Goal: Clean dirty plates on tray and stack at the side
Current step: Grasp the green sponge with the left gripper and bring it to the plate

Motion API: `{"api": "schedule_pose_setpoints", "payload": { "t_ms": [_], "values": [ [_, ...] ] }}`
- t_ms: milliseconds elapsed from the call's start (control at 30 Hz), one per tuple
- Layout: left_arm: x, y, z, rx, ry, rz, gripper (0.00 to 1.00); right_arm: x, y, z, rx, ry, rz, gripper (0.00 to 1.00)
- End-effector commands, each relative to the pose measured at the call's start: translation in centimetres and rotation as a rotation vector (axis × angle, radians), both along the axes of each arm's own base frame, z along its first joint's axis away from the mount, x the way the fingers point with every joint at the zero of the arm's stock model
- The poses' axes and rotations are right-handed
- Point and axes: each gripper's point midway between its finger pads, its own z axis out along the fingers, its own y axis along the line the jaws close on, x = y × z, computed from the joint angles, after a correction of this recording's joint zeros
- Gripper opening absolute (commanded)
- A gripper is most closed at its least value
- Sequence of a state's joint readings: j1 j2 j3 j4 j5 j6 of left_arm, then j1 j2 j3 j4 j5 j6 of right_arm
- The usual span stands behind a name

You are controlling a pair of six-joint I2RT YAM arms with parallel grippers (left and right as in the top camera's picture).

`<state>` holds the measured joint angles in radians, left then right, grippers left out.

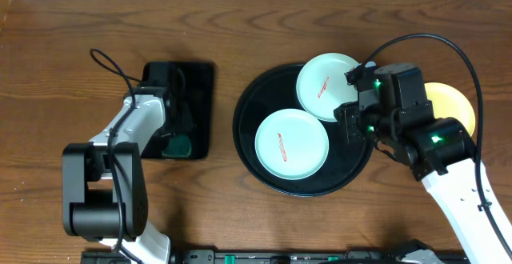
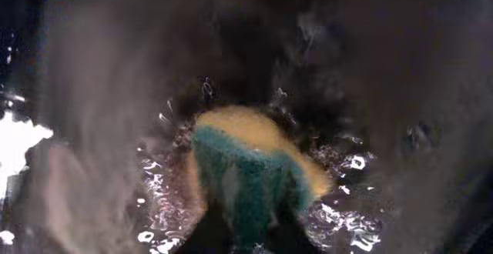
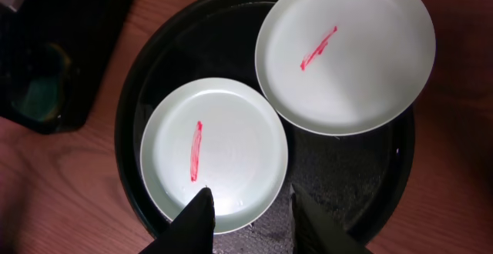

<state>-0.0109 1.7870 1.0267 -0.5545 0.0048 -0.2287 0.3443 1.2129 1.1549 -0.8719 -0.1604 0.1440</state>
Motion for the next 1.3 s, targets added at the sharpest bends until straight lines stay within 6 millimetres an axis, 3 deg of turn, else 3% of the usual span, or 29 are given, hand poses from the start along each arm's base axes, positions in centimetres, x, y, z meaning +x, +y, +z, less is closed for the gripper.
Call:
{"api": "schedule_pose_setpoints", "payload": {
  "t_ms": [0,67,100,200,233,400,567,633,767,833,900,933,1100,1267],
  "values": [
    [-0.2,-0.2,-1.0,-0.008,0.026,-0.011,0.08,0.0,-0.1,-0.3,-0.005,0.011,-0.005,0.29],
    [0.4,-0.2,0.2,-0.008,0.008,-0.011,0.09,-0.1,-0.2,-0.4,-0.006,0.014,-0.005,0.29],
    [0.7,-0.2,0.9,-0.008,-0.001,-0.011,0.28,-0.1,-0.2,-0.4,-0.006,0.015,-0.005,0.29],
    [1.0,-0.2,2.9,-0.009,-0.019,-0.01,0.54,-0.1,-0.2,-0.4,-0.007,0.015,-0.005,0.29],
    [0.9,-0.2,3.5,-0.01,-0.02,-0.01,0.57,-0.1,-0.2,-0.4,-0.007,0.014,-0.005,0.28],
    [-0.7,-1.2,5.5,-0.063,-0.004,-0.02,0.61,-0.1,-0.2,-0.4,-0.006,0.014,-0.005,0.29],
    [-3.0,-1.4,3.9,-0.078,0.083,-0.019,0.61,-0.1,-0.2,-0.4,-0.007,0.015,-0.006,0.3],
    [-3.7,-1.4,2.5,-0.079,0.103,-0.018,0.61,-0.2,-0.3,-0.5,-0.01,0.019,-0.007,0.31],
    [-4.3,-1.2,0.0,-0.07,0.121,-0.016,0.48,-0.8,-0.6,-0.9,-0.007,0.061,-0.041,0.34],
    [-4.1,-0.9,-0.7,-0.052,0.114,-0.015,0.37,-1.0,-0.6,-1.2,-0.012,0.074,-0.041,0.34],
    [-3.7,-1.0,-0.8,-0.053,0.1,-0.015,0.11,-1.2,-0.7,-1.5,-0.02,0.09,-0.042,0.34],
    [-3.5,-1.0,-0.8,-0.053,0.095,-0.015,0.08,-1.2,-0.8,-1.7,-0.024,0.097,-0.043,0.34],
    [-3.0,-1.0,0.6,-0.053,0.096,-0.011,0.07,-1.1,-1.6,-3.2,-0.082,0.141,-0.068,0.34],
    [-2.6,-1.1,3.6,-0.062,0.116,-0.012,0.07,-0.4,-1.4,-5.6,-0.109,0.211,-0.068,0.32]
  ]
}}
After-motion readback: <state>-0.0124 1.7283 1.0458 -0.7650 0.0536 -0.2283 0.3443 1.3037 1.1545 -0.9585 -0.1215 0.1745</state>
